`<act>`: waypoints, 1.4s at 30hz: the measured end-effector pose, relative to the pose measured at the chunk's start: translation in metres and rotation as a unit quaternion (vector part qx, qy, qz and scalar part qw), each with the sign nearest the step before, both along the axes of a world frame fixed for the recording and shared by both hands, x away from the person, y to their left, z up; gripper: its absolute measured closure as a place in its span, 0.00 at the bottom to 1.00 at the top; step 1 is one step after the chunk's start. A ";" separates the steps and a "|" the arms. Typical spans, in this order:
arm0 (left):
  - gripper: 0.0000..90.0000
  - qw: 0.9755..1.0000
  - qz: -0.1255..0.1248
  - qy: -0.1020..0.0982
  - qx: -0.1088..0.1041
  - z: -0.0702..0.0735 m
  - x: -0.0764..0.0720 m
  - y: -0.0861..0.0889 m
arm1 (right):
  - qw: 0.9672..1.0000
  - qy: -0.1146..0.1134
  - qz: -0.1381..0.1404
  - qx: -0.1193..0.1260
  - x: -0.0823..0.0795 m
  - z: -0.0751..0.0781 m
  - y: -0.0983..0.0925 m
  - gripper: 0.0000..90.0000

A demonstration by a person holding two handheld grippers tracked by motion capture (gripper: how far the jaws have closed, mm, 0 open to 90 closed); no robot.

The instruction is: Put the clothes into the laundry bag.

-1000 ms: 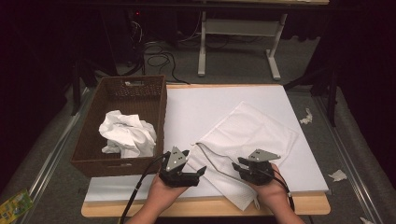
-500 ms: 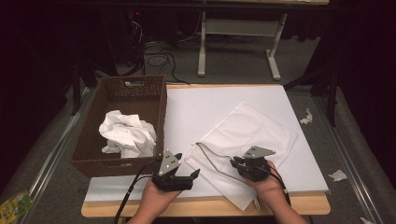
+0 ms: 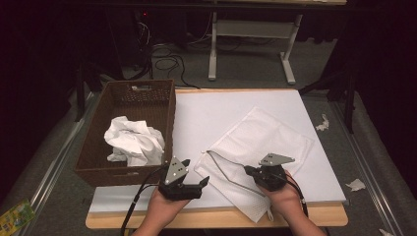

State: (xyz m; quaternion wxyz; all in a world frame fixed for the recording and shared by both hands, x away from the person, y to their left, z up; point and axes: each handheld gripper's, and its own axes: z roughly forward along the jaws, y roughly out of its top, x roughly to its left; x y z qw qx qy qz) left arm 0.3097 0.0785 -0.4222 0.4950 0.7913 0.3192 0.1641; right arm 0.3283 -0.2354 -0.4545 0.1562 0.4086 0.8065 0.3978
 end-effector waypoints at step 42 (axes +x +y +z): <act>0.17 0.980 0.193 -0.052 -0.011 0.046 -0.025 0.133 | 0.999 -0.017 0.019 -0.020 -0.002 0.014 -0.002 1.00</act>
